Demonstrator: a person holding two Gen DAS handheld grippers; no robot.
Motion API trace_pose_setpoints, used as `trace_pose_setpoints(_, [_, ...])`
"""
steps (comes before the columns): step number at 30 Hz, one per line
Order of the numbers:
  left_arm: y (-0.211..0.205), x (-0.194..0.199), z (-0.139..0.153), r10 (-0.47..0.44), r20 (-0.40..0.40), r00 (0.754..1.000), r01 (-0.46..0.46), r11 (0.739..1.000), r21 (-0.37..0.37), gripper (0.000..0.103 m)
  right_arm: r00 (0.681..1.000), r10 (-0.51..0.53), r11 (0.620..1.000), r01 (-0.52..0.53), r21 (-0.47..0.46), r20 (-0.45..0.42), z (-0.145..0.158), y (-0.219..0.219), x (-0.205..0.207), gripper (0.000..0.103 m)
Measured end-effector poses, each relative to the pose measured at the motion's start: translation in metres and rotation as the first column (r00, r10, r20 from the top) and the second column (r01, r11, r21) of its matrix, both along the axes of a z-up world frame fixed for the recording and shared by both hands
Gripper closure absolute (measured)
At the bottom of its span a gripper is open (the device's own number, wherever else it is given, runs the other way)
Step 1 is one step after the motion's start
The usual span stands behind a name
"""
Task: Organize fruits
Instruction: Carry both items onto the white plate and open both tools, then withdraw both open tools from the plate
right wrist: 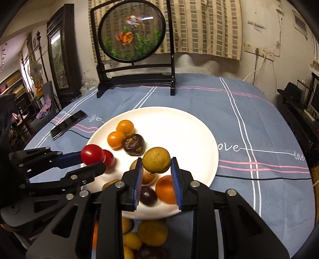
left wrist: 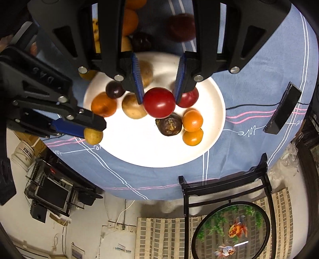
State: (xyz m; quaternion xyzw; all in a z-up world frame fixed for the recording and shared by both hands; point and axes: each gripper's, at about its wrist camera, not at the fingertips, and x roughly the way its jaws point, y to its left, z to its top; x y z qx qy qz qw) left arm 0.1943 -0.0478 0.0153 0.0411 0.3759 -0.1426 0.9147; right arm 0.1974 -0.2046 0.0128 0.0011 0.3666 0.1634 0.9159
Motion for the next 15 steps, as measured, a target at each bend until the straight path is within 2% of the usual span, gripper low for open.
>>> trace_pose_setpoints(5, [0.001,0.017,-0.012,0.025,-0.03,0.999,-0.025,1.0,-0.015,0.071,0.999,-0.051,0.998,0.052,0.026,-0.014,-0.013,-0.01,0.014,0.075])
trace_pose_setpoints(7, [0.003,0.02,-0.019,0.031,-0.042,0.999,-0.031,0.999,-0.01,0.071,0.997,-0.062,0.998,0.062,0.003,-0.036,-0.021,-0.01,0.018,0.074])
trace_pose_setpoints(8, [0.003,0.018,-0.019,0.034,-0.024,0.999,-0.034,0.999,-0.009,0.07,0.996,-0.069,0.998,0.068,-0.014,-0.049,-0.026,-0.008,0.02,0.074])
trace_pose_setpoints(10, [0.002,0.016,-0.019,0.035,-0.007,0.999,-0.035,0.999,0.009,0.057,0.996,-0.068,0.998,0.067,-0.011,-0.065,-0.029,-0.009,0.019,0.074])
trace_pose_setpoints(11, [0.001,0.015,-0.018,0.035,0.004,0.999,-0.035,0.999,0.011,0.036,0.995,-0.064,0.998,0.064,-0.001,-0.072,-0.03,-0.01,0.018,0.072])
trace_pose_setpoints(12, [0.0,0.012,-0.017,0.043,0.031,0.999,-0.044,0.999,0.018,0.029,0.995,-0.063,0.998,0.064,0.007,-0.073,-0.03,-0.01,0.017,0.062])
trace_pose_setpoints(14, [-0.002,0.008,-0.015,0.05,0.075,0.996,-0.053,0.998,0.043,0.03,0.995,-0.084,0.996,0.084,0.007,-0.057,-0.03,-0.012,0.016,0.045])
trace_pose_setpoints(15, [-0.003,0.006,-0.014,0.049,0.094,0.994,-0.055,0.997,0.06,0.03,0.995,-0.092,0.996,0.093,0.005,-0.049,-0.03,-0.013,0.015,0.045])
